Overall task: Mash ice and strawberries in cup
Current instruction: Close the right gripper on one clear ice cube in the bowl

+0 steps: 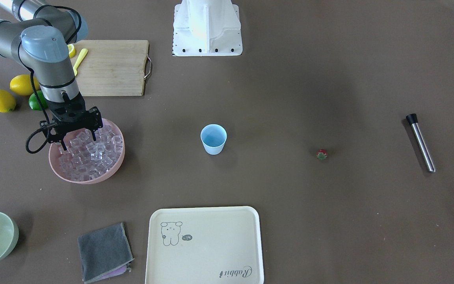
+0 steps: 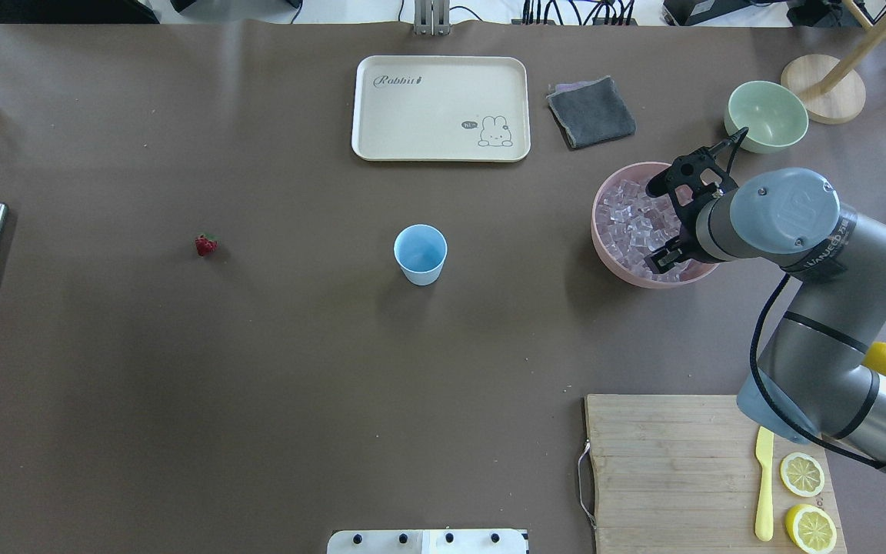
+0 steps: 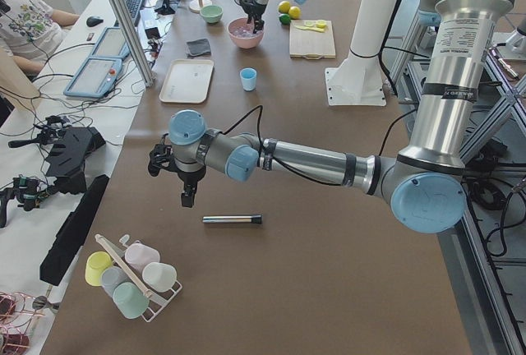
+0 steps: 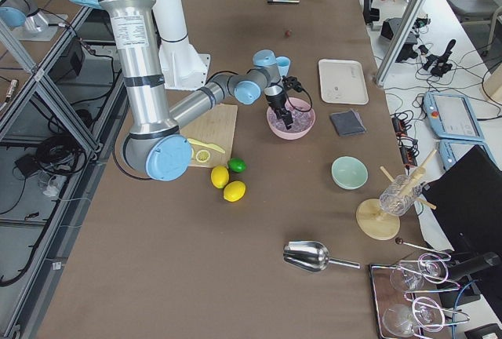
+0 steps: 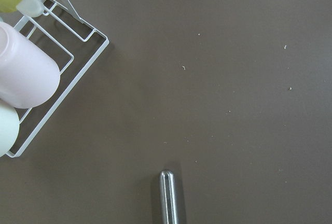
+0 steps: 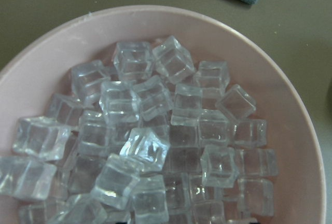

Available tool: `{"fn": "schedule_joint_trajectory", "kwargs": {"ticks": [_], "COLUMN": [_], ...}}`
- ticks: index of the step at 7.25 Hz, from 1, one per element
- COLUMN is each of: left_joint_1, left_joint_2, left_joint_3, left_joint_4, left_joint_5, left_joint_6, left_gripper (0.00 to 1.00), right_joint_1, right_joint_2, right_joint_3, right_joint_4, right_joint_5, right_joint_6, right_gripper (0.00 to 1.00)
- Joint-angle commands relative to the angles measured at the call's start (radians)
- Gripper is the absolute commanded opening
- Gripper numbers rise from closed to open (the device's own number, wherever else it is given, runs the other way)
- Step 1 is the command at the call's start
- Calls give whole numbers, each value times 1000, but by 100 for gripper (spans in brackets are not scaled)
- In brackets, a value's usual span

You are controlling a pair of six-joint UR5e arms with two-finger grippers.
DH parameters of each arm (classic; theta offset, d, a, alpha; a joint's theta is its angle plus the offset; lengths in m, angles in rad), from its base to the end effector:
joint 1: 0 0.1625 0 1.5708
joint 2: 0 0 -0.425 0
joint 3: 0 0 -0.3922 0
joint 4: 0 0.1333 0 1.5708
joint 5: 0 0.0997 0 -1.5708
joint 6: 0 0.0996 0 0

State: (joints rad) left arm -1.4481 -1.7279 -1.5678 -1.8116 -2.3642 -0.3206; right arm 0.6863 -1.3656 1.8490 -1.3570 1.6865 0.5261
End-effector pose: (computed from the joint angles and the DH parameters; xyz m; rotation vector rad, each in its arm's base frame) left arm 0.0083 -0.5763 0.5482 0.1924 0.8450 -0.0287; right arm -0.3667 -0.4578 0.4081 0.4613 -0.5394 -0.3837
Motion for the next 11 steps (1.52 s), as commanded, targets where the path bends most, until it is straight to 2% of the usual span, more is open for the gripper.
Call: {"fn": "schedule_joint_trajectory", "kwargs": {"ticks": [1,2,3,5,6,8,11], "left_joint_1": [0,0,0,0,0,0,0], "left_joint_2": [2,4,5,10,11,16,14], "left_joint_3": [-1,0,0,6,18,46,40], "left_joint_4": [-3,-5,-5,-17,-35,-80,-83], "left_joint_5": [-1,-1,-1,-1,-1,-1,-1], "left_joint_6": [0,0,0,0,0,0,0], "left_gripper": [97,97,97,97,97,97,97], "right_joint_1": [-4,7,33,65,97,98,99], "right_joint_2": [17,23,37,63,92,144,120], "right_joint_3": [1,4,3,-13,-30,-76,-76], "right_joint_4": [-4,-4,-5,-1,4,7,9], "right_joint_5": [8,22,77,125,224,240,242], "right_joint_6": [5,6,27,60,178,328,463], "right_gripper": [70,75,75,75,75,74,73]}}
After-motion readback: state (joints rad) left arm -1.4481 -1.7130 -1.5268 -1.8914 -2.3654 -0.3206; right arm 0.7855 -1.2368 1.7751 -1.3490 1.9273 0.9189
